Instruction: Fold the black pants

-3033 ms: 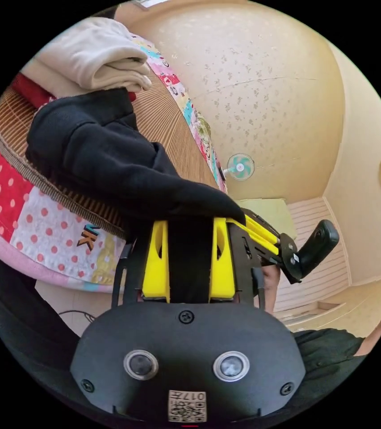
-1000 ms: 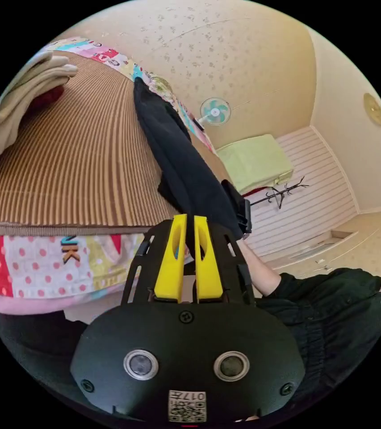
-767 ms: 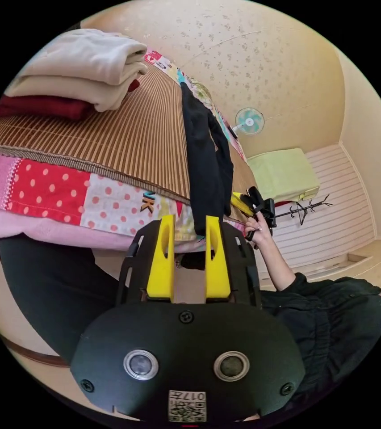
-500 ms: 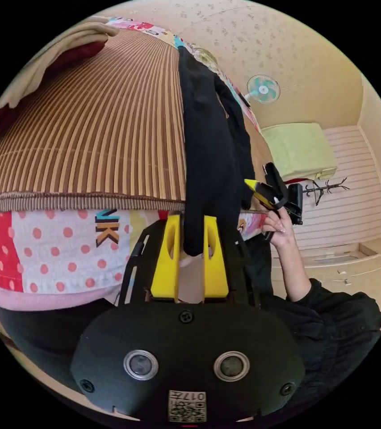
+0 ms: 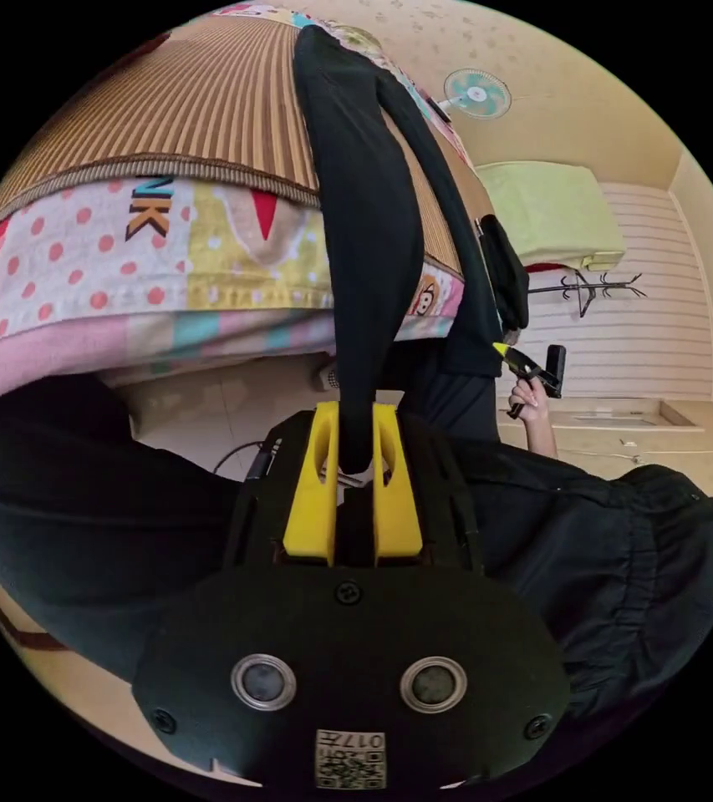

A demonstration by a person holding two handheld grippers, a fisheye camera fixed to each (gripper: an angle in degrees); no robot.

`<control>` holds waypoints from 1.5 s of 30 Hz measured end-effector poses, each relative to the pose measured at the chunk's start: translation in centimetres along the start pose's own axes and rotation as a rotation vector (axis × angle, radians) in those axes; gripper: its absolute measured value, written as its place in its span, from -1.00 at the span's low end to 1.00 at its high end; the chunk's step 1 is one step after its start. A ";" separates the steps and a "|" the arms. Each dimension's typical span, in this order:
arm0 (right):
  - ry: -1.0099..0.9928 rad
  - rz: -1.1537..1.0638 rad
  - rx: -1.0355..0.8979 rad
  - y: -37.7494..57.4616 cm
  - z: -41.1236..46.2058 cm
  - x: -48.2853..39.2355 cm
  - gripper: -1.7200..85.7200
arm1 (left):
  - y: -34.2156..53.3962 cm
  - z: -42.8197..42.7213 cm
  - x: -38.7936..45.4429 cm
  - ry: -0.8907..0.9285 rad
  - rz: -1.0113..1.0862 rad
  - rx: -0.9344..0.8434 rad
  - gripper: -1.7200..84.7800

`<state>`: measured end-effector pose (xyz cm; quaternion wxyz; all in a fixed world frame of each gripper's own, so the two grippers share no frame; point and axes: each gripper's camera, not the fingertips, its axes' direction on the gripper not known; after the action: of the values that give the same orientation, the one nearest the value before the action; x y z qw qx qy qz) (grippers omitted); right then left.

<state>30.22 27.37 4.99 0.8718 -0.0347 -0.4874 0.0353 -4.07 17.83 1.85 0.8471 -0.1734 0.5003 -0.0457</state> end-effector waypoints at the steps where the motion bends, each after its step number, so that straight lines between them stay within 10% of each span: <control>1: 0.007 -0.029 0.011 0.1 -0.1 -0.9 -0.89 | 0.0 -1.7 0.5 -0.048 -0.036 0.070 -0.69; 6: -0.069 -0.308 -0.103 -2.4 4.1 -9.8 -0.89 | -3.4 -7.1 7.8 -0.078 0.136 0.279 -0.63; 15: -0.193 -0.443 -0.252 -3.9 13.9 -17.8 -0.88 | -13.6 6.1 18.2 0.065 0.326 -0.179 -0.62; 21: -0.206 -0.416 -0.409 -4.7 13.5 -12.7 -0.81 | -10.7 6.0 17.0 0.063 0.341 -0.096 -0.86; 36: 0.065 0.281 0.061 -46.5 23.6 7.0 -0.63 | -10.4 -2.4 10.1 0.364 0.262 0.051 -0.87; 45: 0.625 -0.197 0.212 -53.9 33.3 -13.9 -0.89 | -8.9 -9.8 1.0 0.670 0.096 0.205 -0.91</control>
<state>-3.92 -26.75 15.73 0.9769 0.0943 -0.1913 -0.0107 -11.15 6.83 -0.23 0.6500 -0.0392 0.7509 -0.1104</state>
